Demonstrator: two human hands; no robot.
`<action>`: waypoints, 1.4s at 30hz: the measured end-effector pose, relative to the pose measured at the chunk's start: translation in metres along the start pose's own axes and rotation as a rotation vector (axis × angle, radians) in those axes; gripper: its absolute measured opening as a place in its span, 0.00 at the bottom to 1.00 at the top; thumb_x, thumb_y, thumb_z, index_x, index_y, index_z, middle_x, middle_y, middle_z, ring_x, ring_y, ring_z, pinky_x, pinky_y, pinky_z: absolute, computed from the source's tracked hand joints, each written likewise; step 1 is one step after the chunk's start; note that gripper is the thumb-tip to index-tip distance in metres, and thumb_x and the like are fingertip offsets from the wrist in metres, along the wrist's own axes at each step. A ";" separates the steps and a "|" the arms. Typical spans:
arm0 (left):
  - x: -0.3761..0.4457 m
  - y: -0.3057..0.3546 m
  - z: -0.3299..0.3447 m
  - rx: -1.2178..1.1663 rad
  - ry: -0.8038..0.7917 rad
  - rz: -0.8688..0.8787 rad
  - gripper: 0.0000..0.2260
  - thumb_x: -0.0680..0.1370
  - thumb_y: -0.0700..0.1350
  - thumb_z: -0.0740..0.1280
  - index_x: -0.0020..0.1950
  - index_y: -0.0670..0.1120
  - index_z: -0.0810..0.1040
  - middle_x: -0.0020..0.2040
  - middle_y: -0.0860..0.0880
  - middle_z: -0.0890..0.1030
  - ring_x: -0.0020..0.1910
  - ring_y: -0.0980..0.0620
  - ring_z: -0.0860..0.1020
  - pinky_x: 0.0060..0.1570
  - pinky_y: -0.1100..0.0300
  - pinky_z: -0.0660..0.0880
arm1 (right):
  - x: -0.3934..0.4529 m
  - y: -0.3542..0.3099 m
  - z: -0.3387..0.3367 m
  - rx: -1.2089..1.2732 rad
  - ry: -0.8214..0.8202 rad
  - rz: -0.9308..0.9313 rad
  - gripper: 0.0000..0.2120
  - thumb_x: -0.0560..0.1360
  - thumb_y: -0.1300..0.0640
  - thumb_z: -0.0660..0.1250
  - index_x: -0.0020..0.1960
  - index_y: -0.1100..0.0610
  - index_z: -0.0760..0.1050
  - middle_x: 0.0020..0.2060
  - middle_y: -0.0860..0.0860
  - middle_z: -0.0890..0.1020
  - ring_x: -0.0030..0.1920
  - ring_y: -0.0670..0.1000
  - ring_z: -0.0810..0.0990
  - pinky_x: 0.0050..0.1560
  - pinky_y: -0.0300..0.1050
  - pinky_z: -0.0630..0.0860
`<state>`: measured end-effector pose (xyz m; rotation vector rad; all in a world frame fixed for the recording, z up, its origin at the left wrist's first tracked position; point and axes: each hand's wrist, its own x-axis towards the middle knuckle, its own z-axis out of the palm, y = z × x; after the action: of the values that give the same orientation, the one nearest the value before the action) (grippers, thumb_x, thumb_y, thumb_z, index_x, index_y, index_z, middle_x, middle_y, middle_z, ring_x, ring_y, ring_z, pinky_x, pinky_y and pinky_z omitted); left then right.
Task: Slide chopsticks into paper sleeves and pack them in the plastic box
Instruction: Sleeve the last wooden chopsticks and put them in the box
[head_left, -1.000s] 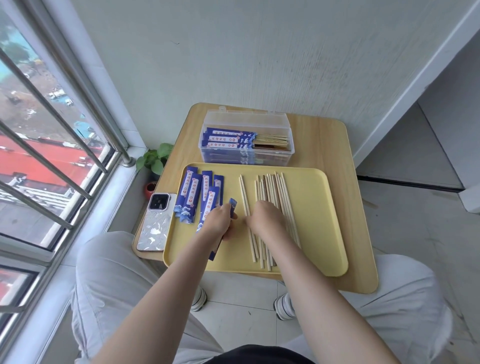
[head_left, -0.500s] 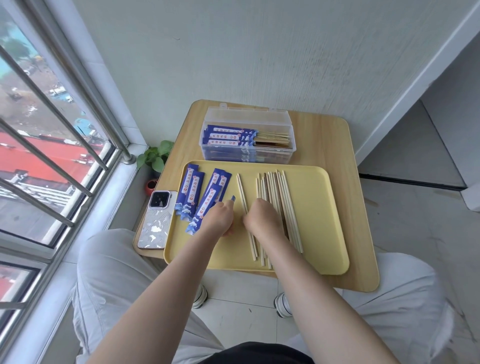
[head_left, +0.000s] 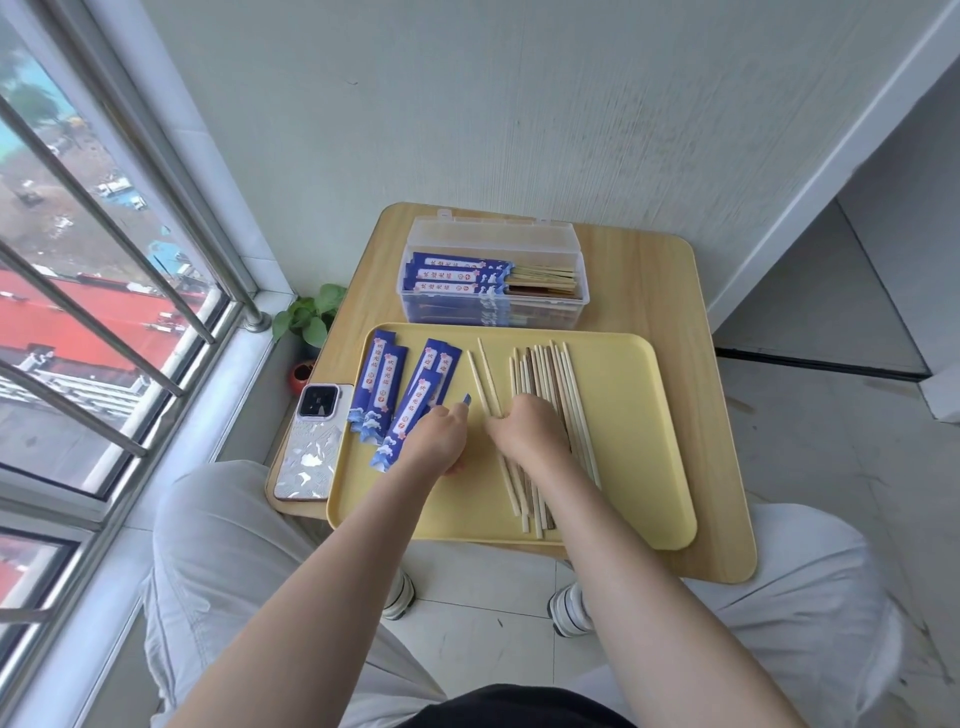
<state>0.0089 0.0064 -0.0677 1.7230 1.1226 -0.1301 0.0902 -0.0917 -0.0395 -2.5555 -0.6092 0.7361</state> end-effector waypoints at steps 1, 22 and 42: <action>0.000 0.000 -0.001 -0.001 -0.005 -0.010 0.17 0.85 0.54 0.54 0.52 0.42 0.72 0.38 0.45 0.75 0.33 0.47 0.76 0.35 0.55 0.76 | 0.000 0.002 -0.005 0.105 -0.031 -0.003 0.09 0.77 0.53 0.65 0.41 0.56 0.71 0.33 0.50 0.74 0.31 0.51 0.73 0.31 0.41 0.68; -0.031 0.019 -0.016 -0.205 0.055 0.316 0.11 0.80 0.47 0.70 0.59 0.43 0.80 0.44 0.47 0.85 0.44 0.49 0.85 0.48 0.54 0.80 | -0.001 0.018 -0.063 1.141 -0.116 -0.238 0.06 0.78 0.62 0.69 0.55 0.62 0.80 0.42 0.58 0.86 0.38 0.54 0.84 0.33 0.40 0.75; -0.038 0.019 -0.014 0.210 0.142 0.415 0.15 0.80 0.46 0.68 0.66 0.47 0.78 0.51 0.51 0.78 0.48 0.52 0.75 0.40 0.62 0.69 | 0.015 0.018 -0.067 1.246 0.406 -0.025 0.12 0.84 0.60 0.54 0.46 0.55 0.73 0.37 0.54 0.77 0.27 0.48 0.74 0.31 0.42 0.74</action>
<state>-0.0042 -0.0063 -0.0263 2.1448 0.8500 0.1396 0.1457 -0.1161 -0.0023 -1.4384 0.0168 0.3522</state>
